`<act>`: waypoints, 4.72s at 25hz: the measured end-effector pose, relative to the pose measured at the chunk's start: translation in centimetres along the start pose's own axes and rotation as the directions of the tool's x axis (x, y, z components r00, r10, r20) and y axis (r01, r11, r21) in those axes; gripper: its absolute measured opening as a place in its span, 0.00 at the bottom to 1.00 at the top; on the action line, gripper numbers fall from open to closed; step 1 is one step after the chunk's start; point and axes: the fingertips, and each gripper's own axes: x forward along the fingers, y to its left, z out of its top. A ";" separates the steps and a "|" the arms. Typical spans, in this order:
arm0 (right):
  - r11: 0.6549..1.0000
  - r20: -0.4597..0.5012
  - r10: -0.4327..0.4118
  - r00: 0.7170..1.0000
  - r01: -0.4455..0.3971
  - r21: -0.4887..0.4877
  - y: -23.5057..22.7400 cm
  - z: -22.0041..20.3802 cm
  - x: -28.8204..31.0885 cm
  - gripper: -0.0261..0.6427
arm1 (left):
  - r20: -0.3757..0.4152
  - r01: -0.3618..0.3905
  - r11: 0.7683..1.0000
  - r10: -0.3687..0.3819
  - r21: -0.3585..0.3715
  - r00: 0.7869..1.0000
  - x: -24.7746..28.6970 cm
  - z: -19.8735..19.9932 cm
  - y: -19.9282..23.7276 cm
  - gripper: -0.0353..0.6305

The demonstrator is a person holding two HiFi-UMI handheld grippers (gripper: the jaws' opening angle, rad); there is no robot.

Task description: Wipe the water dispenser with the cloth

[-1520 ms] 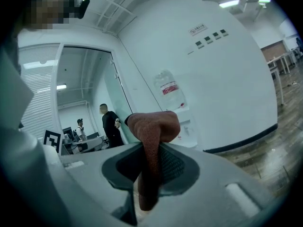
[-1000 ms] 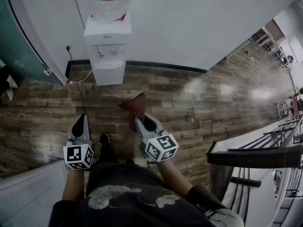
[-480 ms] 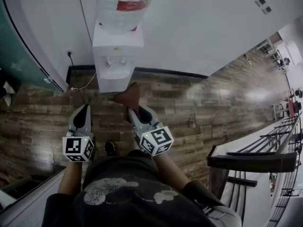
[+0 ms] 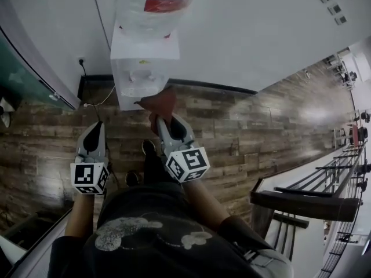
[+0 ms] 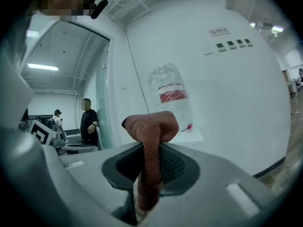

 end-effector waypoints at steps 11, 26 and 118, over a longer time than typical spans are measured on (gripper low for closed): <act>0.953 -0.013 0.189 0.982 -0.186 -0.240 3.5 0.1 16.3 0.13 | -0.035 -0.157 0.988 0.156 -0.015 0.987 7.1 0.8 5.8 0.08; 0.925 -0.162 0.200 0.966 -0.241 -0.294 6.5 -7.8 27.9 0.13 | -0.126 -0.309 0.948 0.299 -0.071 0.946 8.7 -2.6 11.2 0.08; 0.972 -0.045 -0.193 0.980 0.185 -0.144 -27.2 -31.3 20.7 0.15 | -0.016 0.100 0.994 -0.100 -0.046 0.995 29.4 -29.7 -1.3 0.08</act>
